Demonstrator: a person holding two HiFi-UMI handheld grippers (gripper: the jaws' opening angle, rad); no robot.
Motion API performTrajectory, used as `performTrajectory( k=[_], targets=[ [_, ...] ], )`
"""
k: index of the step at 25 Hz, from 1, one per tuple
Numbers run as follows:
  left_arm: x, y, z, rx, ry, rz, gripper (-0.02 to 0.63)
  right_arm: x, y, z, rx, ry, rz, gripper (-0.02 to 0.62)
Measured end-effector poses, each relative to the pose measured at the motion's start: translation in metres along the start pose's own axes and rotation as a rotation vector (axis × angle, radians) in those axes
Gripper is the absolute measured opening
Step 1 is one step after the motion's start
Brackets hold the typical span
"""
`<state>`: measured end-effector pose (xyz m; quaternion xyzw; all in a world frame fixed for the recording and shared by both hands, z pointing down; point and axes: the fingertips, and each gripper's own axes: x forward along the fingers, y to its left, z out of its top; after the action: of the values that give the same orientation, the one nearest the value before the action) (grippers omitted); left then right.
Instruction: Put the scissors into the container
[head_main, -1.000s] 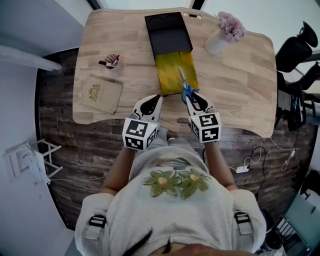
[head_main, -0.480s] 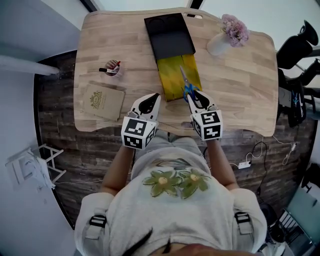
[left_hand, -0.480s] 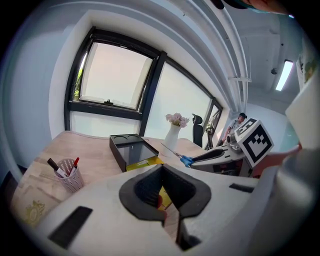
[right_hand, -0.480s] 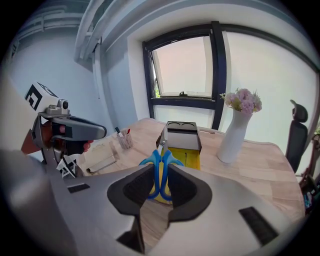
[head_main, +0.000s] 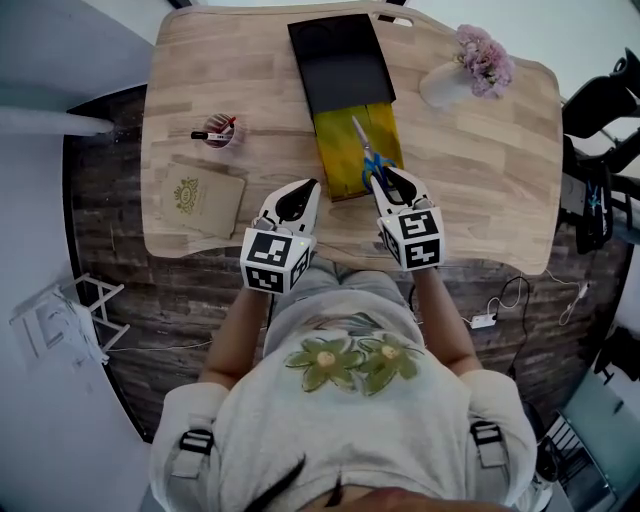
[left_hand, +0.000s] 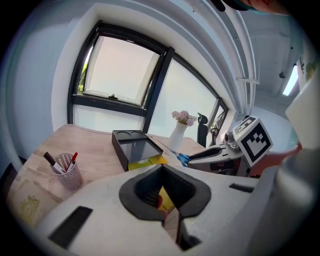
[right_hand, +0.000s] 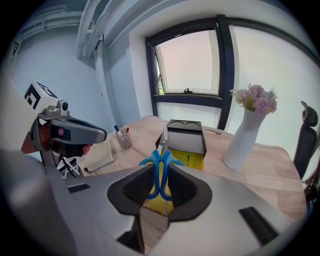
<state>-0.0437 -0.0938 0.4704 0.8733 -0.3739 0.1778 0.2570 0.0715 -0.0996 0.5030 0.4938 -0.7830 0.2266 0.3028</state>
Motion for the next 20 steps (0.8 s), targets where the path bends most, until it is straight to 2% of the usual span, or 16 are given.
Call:
performTrajectory(
  k=[12,20],
  targets=[
    [0.013,0.016,-0.012,-0.046,0.017,0.07,0.005,0.029,-0.003,0.002,-0.027,0.023,0.068,0.083],
    [0.019,0.017,-0.017,-0.055,0.023,0.094,0.005,0.043,-0.008,-0.008,-0.051,0.047,0.083,0.083]
  ],
)
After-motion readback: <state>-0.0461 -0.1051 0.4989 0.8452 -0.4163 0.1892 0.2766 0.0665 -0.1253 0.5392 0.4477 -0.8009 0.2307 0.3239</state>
